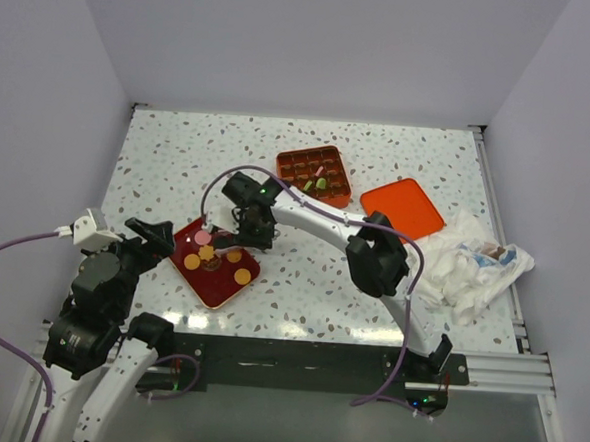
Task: Pack the cookies
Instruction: Pick up the fake cookies from the plate.
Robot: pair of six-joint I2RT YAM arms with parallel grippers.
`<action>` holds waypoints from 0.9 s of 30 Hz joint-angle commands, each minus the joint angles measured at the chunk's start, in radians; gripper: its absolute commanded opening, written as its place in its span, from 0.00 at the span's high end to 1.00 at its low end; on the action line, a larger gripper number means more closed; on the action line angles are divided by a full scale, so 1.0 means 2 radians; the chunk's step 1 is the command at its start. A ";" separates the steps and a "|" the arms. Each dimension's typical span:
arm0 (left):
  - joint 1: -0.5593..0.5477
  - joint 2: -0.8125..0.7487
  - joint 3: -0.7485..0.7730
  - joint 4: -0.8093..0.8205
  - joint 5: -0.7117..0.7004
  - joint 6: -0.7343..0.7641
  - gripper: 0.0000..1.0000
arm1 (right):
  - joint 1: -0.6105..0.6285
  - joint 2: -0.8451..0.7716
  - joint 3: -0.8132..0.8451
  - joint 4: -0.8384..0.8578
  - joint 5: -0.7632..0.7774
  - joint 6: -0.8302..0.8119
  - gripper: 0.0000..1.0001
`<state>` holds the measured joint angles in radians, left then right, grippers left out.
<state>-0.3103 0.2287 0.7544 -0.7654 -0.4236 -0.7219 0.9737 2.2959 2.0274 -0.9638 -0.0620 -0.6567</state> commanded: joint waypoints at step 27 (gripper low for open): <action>-0.002 -0.009 0.003 0.002 -0.009 0.003 0.11 | 0.014 0.016 0.039 -0.023 0.040 0.005 0.56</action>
<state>-0.3103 0.2230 0.7544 -0.7700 -0.4244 -0.7219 0.9951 2.3188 2.0686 -0.9977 -0.0090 -0.6540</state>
